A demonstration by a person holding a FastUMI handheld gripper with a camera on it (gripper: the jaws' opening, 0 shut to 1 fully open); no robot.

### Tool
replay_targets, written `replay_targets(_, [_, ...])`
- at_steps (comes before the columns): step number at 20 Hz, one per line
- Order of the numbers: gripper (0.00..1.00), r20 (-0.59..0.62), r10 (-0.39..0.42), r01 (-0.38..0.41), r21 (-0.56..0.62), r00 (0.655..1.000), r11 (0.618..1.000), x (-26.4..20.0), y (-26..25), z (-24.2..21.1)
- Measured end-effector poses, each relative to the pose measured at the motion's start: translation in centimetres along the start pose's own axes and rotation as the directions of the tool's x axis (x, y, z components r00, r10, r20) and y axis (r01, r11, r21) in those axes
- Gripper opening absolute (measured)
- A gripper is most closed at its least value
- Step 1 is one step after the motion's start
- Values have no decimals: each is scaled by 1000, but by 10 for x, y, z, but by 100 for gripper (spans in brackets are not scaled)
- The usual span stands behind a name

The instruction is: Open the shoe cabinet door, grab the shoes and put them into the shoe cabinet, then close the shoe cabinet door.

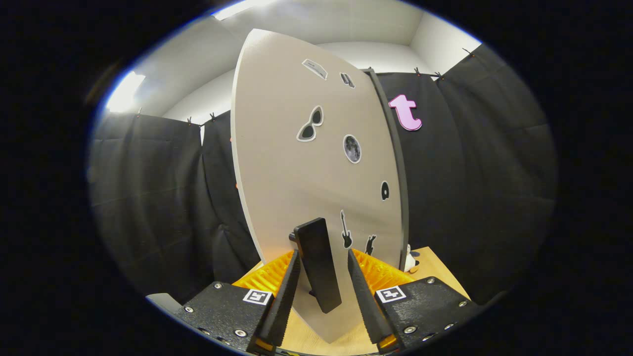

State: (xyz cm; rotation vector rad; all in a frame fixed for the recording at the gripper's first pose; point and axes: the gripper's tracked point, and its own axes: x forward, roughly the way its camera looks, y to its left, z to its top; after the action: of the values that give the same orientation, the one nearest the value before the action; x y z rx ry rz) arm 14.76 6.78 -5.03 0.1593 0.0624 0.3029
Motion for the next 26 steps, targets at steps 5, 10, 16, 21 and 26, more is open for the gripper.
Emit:
replay_targets(5, [67, -10, 52, -52, -27, 999, 998, 35, 26, 0])
replay_targets(10, [70, -8, 73, -74, -92, 997, 993, 59, 43, 4])
replay_targets(16, [70, -12, 77, -78, -124, 997, 989, 70, 52, 3])
replay_targets(21, [71, -21, 96, -97, -102, 995, 990, 89, 65, 1])
replay_targets(26, [70, -27, 109, -111, -117, 994, 987, 112, 79, 3])
